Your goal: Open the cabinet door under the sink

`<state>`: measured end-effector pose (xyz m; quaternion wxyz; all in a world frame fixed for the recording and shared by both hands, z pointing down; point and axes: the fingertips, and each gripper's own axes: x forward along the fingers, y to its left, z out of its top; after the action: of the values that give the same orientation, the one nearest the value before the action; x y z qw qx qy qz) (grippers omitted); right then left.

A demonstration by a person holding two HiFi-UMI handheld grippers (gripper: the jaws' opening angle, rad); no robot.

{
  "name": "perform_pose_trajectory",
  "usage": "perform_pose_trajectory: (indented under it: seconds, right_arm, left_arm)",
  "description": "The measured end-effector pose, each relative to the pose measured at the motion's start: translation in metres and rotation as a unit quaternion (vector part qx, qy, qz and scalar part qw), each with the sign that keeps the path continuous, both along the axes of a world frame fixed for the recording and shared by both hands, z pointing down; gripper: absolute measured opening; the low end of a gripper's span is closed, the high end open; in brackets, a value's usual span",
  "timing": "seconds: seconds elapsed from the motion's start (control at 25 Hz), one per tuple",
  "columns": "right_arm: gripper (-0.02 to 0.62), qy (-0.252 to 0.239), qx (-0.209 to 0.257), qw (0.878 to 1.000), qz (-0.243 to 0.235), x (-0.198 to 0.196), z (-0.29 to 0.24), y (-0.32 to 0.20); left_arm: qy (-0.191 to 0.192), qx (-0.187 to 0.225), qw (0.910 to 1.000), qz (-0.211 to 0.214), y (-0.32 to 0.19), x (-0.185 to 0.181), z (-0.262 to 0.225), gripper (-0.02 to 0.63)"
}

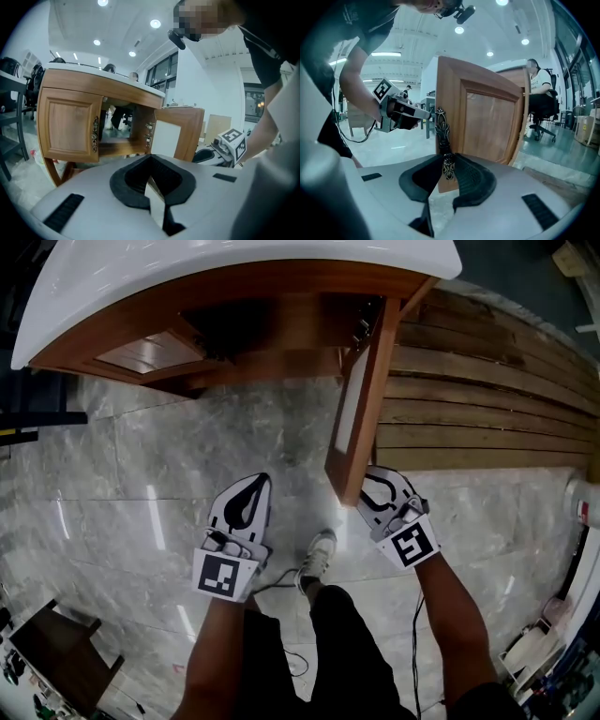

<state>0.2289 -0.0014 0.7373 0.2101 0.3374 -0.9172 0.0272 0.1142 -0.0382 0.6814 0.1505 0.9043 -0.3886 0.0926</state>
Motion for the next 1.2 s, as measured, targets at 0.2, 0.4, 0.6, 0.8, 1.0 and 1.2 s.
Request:
perform_pose_trajectory:
  seconds: [0.2,0.4,0.6,0.8,1.0,1.2]
  right_arm:
    - [0.091,0.018,0.007,1.0,0.013,0.036,0.0,0.007]
    - [0.083,0.002,0.032,0.995,0.091,0.063,-0.005,0.01]
    - [0.08,-0.042,0.055,0.979,0.192,0.076,-0.019,0.011]
    - [0.077,-0.045,0.074,0.944,0.317,0.085,-0.035,0.02]
    - [0.046,-0.07,0.059,0.929,0.359,0.058,-0.062,0.045]
    - [0.035,-0.087,0.049,0.938,0.331,0.004,-0.09,0.051]
  left_arm:
    - [-0.014,0.011,0.9997,0.015,0.005,0.015,-0.002,0.005]
    - [-0.018,0.005,0.9996,0.022,0.013,0.013,-0.005,0.005]
    - [-0.016,-0.006,0.9997,0.016,0.015,0.002,-0.008,0.005]
    - [-0.011,-0.016,0.9998,0.007,0.011,-0.008,-0.017,0.005]
    - [-0.004,-0.016,0.9998,0.006,-0.001,-0.022,-0.024,0.005]
    - [0.003,-0.017,0.9999,0.002,-0.014,-0.041,-0.034,0.005]
